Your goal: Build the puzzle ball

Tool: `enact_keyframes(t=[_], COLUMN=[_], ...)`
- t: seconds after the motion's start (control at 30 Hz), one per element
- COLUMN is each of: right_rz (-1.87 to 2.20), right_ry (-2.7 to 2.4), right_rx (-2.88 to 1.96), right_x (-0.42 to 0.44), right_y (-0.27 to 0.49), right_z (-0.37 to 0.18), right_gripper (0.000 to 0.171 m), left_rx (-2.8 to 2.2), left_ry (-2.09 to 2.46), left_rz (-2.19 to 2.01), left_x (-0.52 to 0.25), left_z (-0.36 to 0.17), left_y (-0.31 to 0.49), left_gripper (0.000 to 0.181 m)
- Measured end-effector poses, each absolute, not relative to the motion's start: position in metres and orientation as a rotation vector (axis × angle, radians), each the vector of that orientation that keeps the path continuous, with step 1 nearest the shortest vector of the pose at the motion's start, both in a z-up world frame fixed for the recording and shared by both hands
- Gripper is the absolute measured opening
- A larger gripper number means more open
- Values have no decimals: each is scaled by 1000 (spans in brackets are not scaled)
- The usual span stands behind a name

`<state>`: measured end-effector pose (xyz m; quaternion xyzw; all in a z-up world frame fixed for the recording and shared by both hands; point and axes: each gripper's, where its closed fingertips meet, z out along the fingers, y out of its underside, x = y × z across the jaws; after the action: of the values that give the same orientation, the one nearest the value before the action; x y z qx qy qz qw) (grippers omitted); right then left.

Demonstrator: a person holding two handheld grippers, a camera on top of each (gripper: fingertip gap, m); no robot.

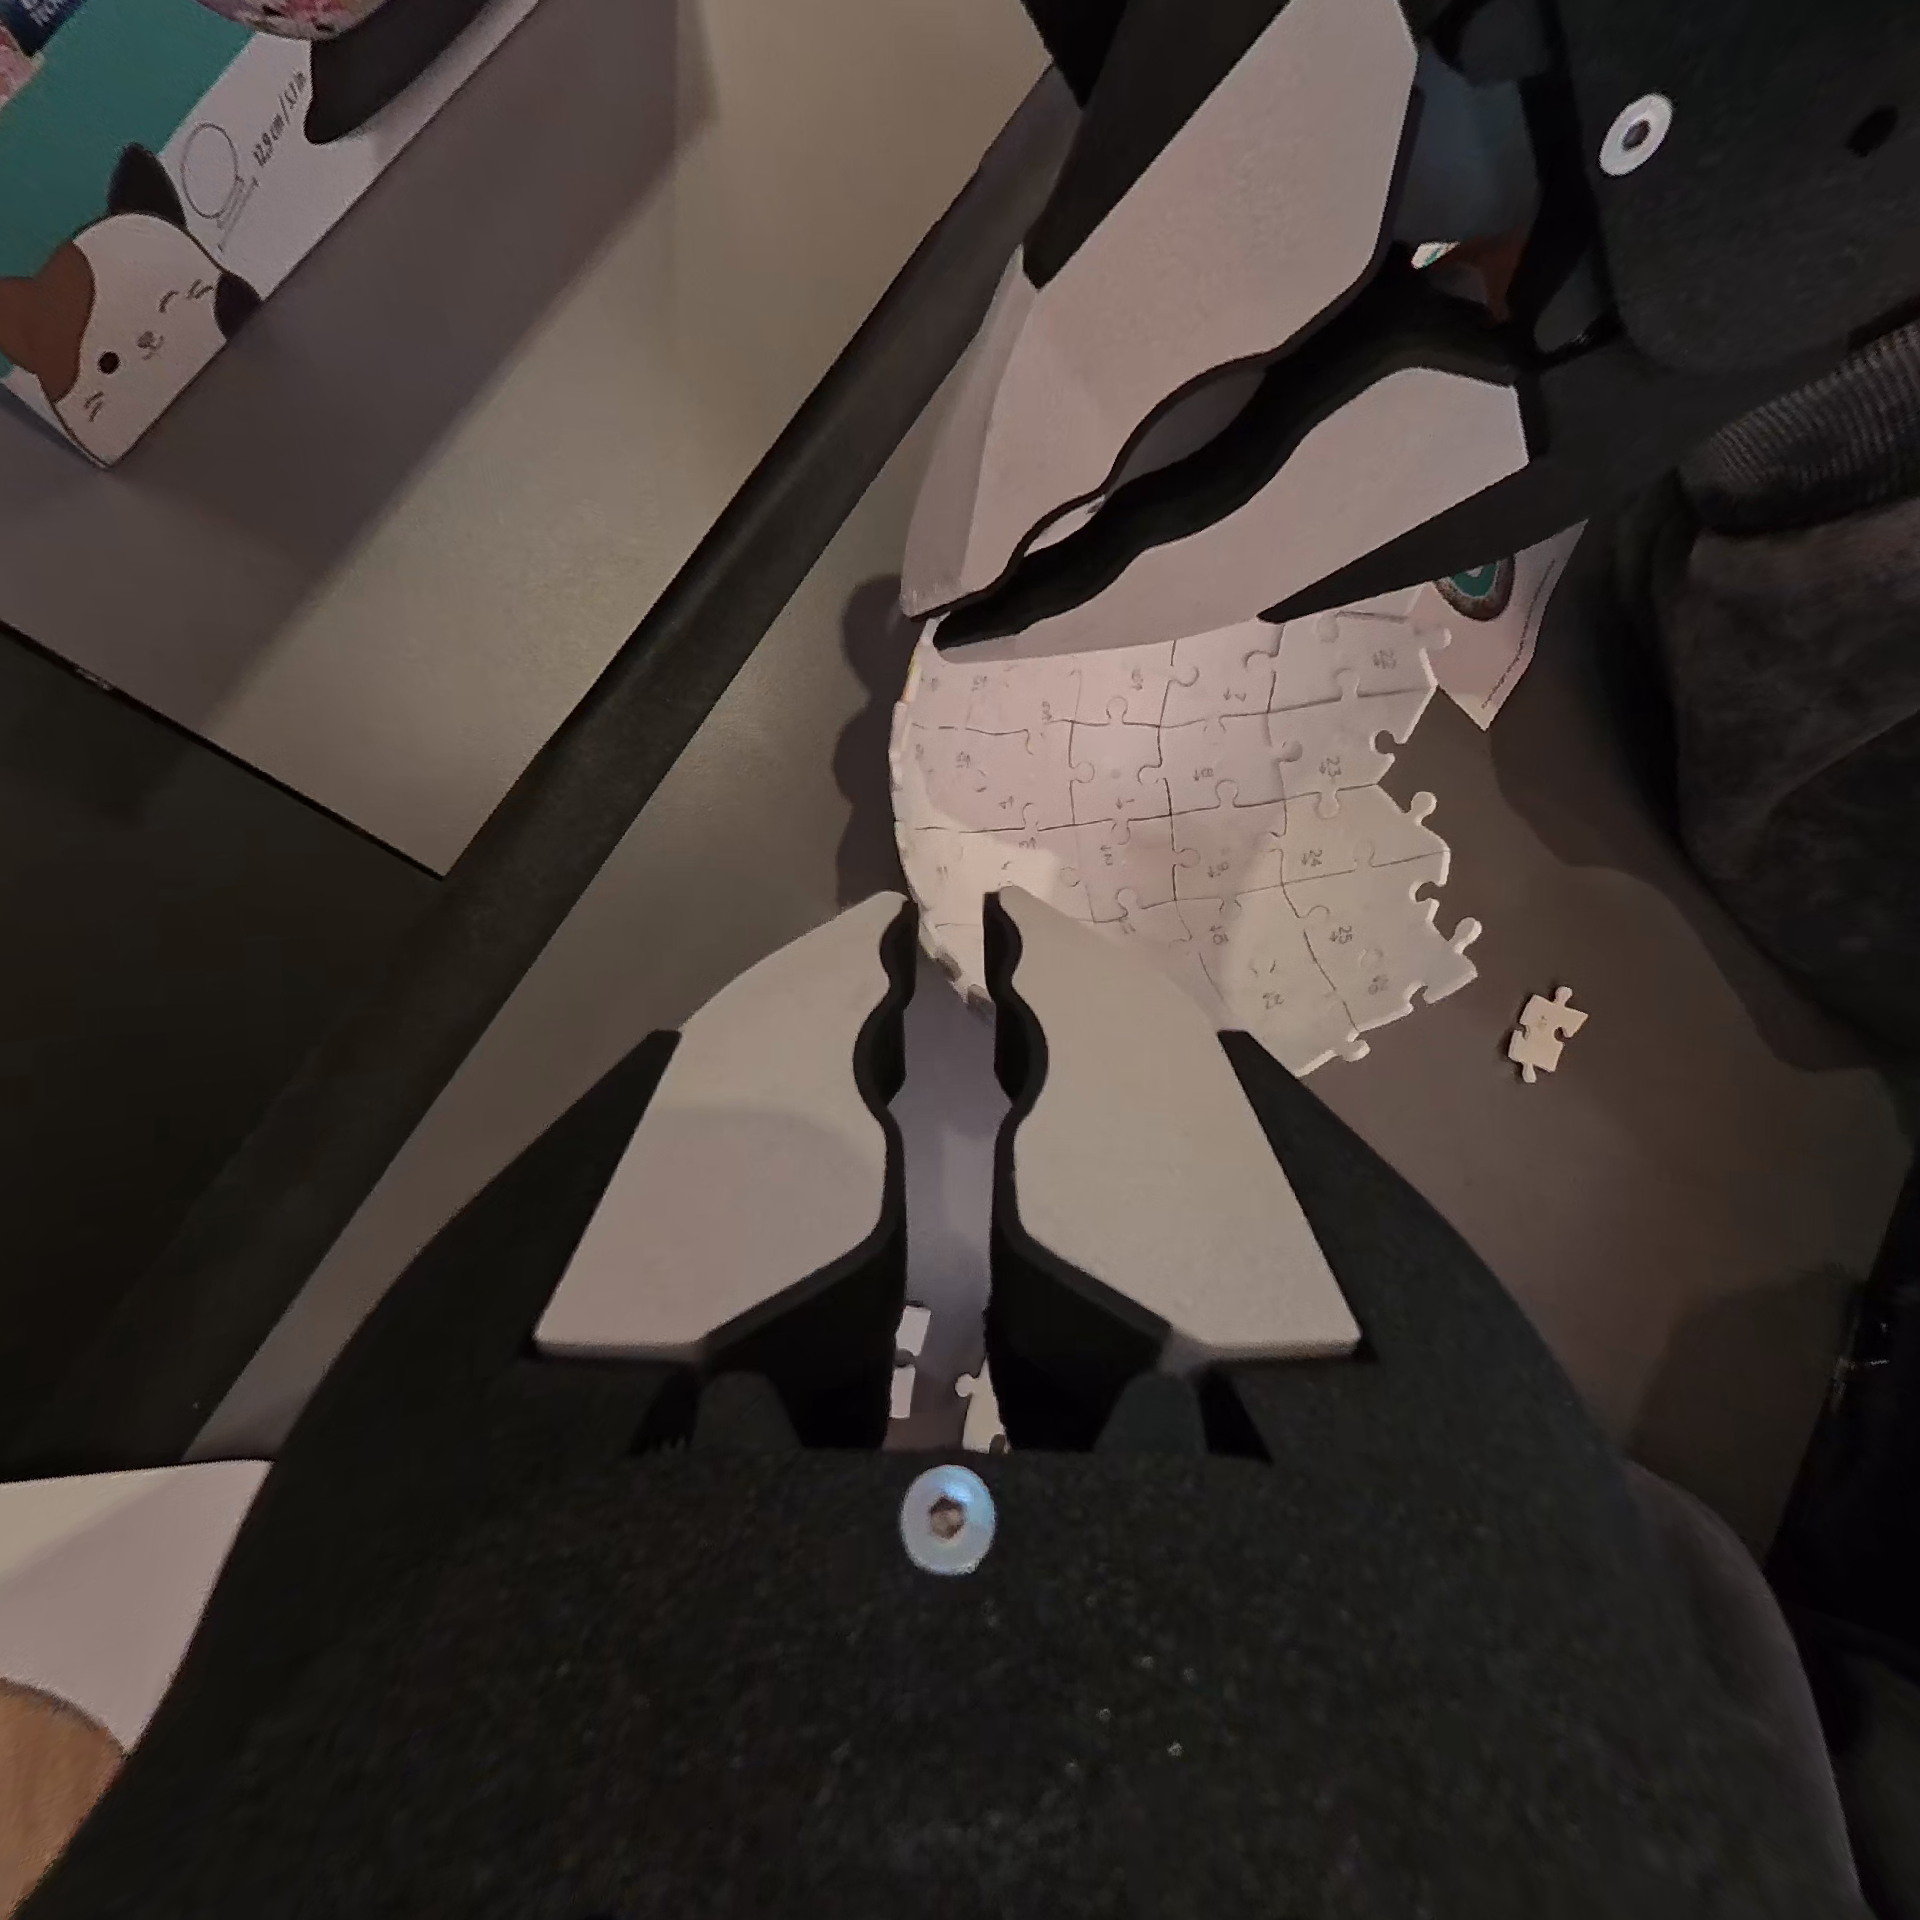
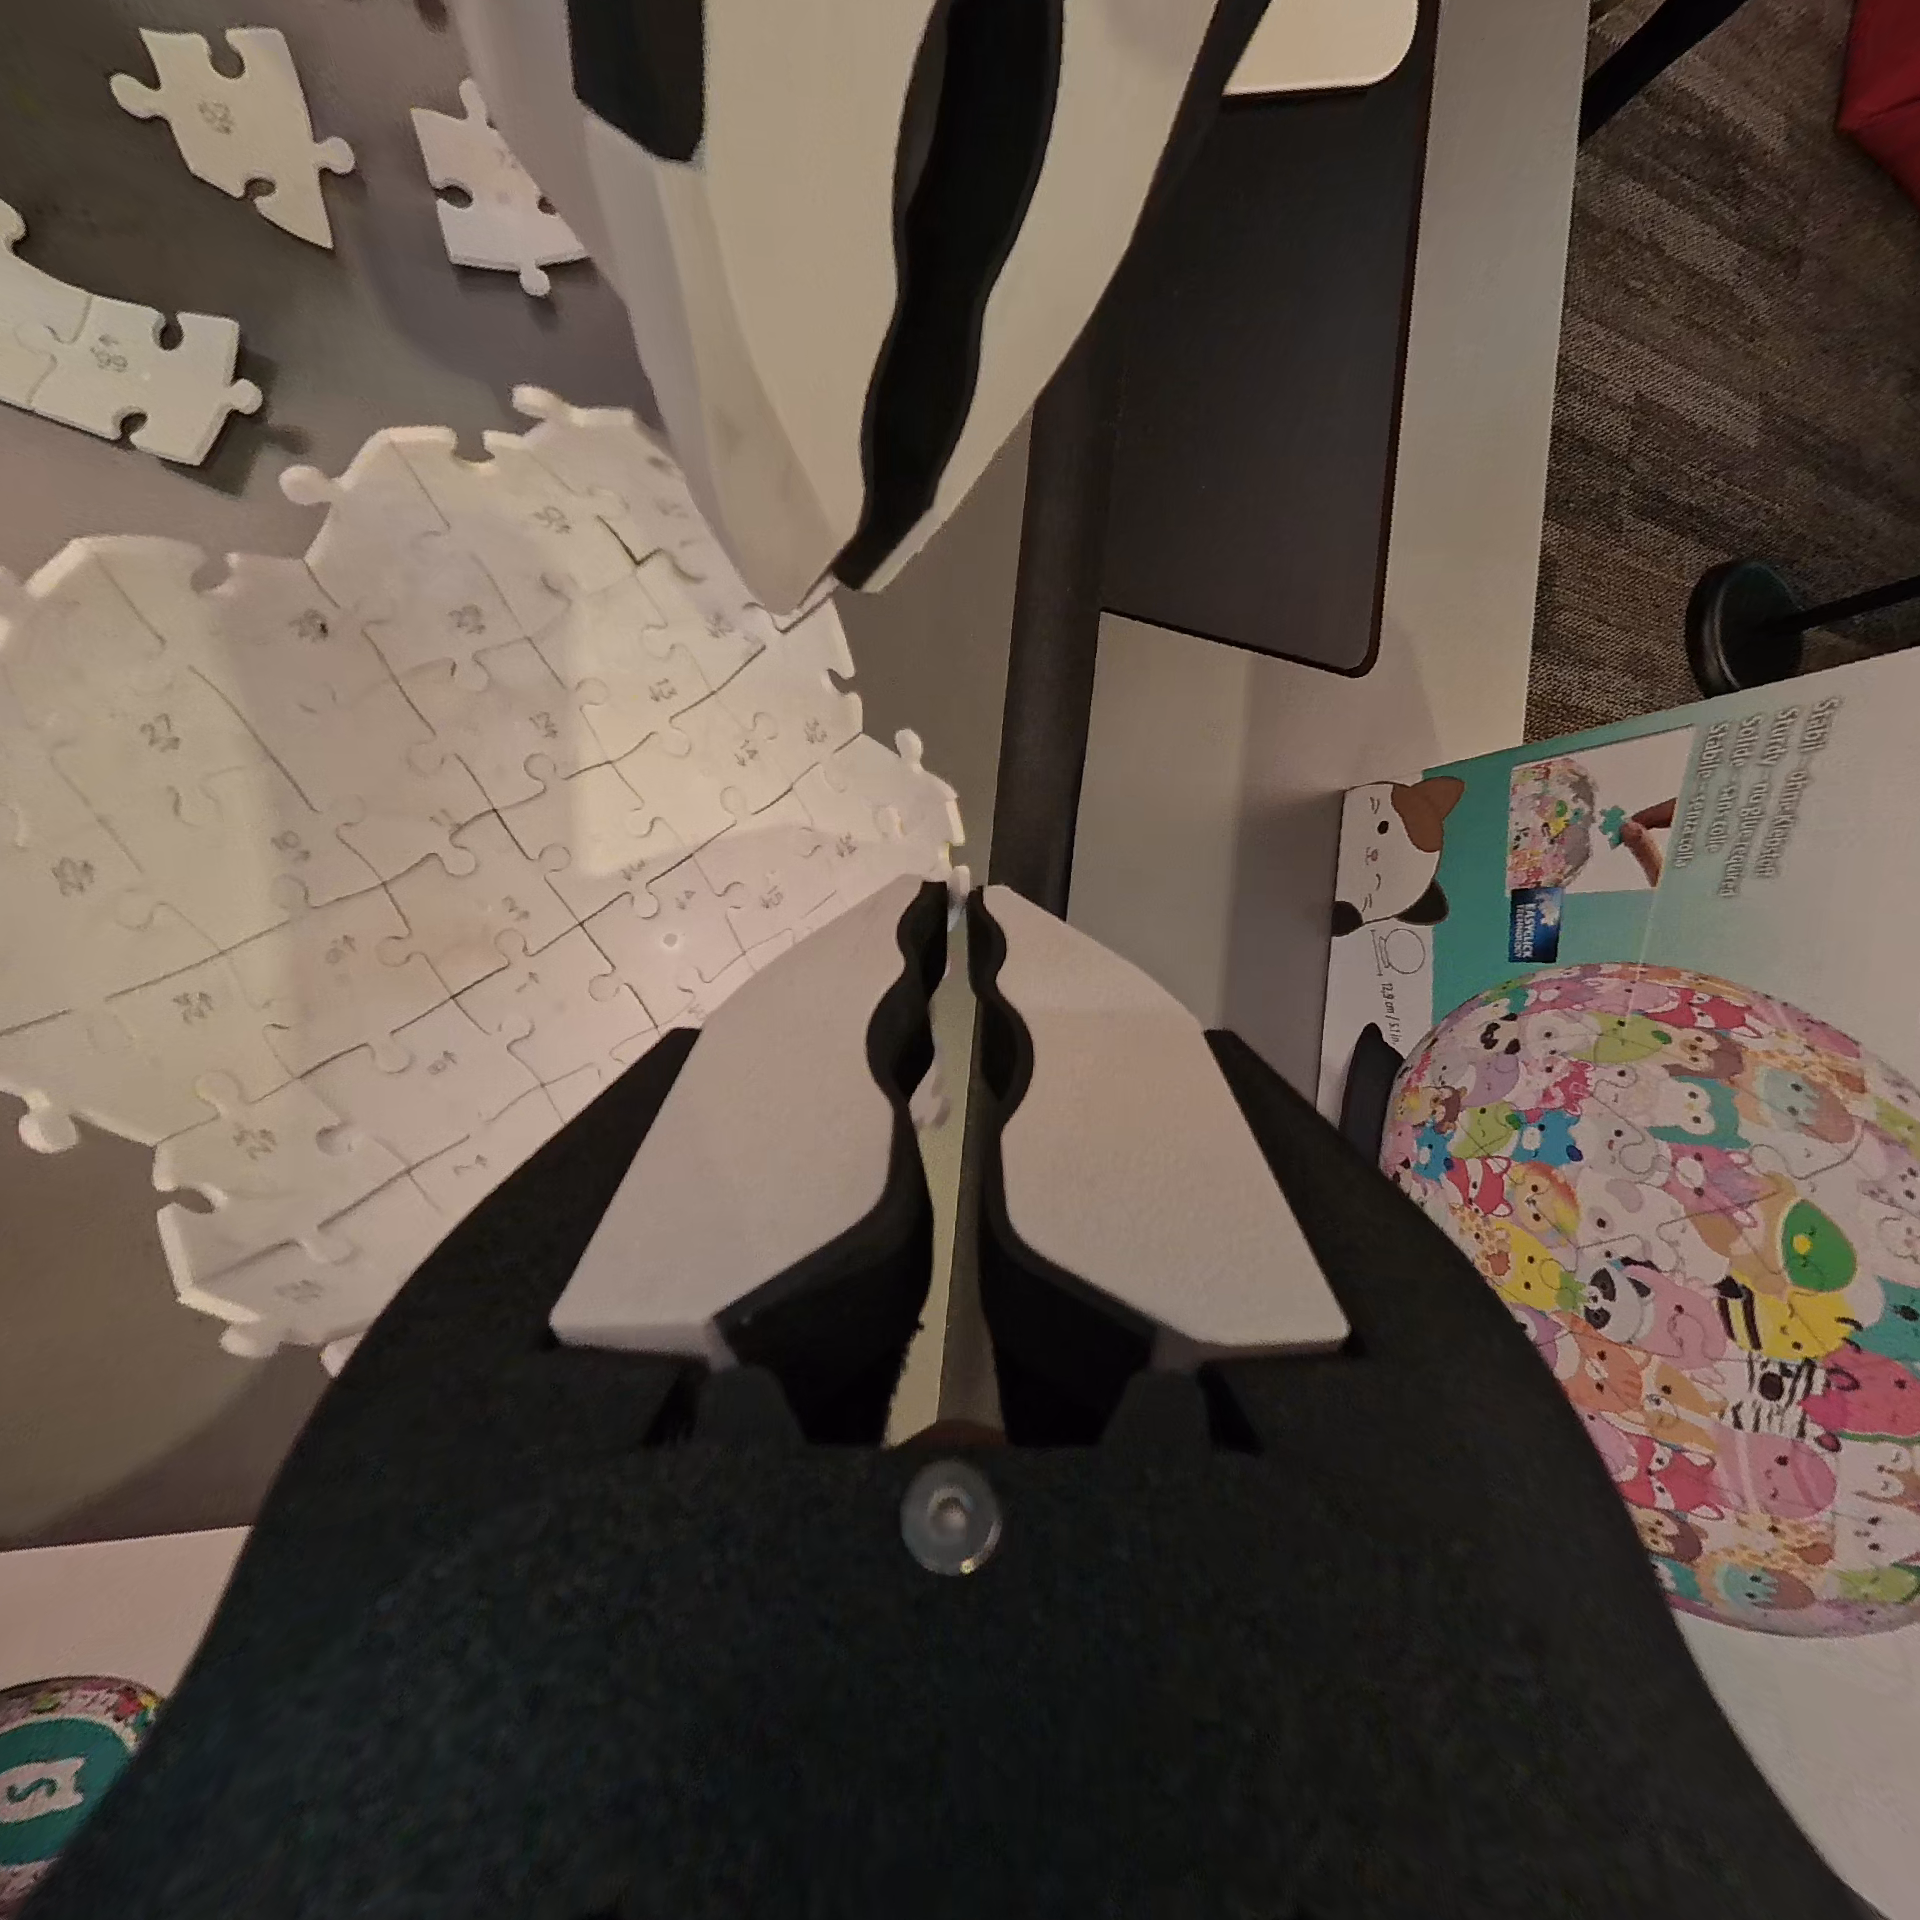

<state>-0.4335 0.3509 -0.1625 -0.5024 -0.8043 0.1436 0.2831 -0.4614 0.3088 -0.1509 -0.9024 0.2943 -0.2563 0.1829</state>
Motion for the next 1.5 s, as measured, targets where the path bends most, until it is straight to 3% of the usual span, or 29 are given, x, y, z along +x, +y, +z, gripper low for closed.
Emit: enact_keyframes(t=[0.5, 0.63, 0.8, 1.03, 1.33, 1.5], right_rz=[383, 390, 397, 385, 364, 361], right_ry=[-2156, -2155, -2152, -2156, -2161, -2163], right_rx=[-1348, -1349, -1351, -1359, -1359, -1359], right_x=[-433, -433, -432, -431, -430, -430], right_y=[351, 351, 352, 353, 353, 353], right_z=[-163, -163, -163, -164, -164, -164], right_gripper=[4, 4, 4, 4, 4, 4], left_rx=[-2534, -2553, -2470, -2498, -2547, -2570], left_ry=[784, 627, 260, 140, 109, 150], left_rz=[-645, -564, -592, -394, -299, -273], left_x=[-468, -478, -486, -474, -470, -465], left_z=[-139, -125, -102, -136, -157, -162], left_y=[312, 310, 299, 267, 280, 281], left_gripper=[24, 39, 39, 46, 44, 31])
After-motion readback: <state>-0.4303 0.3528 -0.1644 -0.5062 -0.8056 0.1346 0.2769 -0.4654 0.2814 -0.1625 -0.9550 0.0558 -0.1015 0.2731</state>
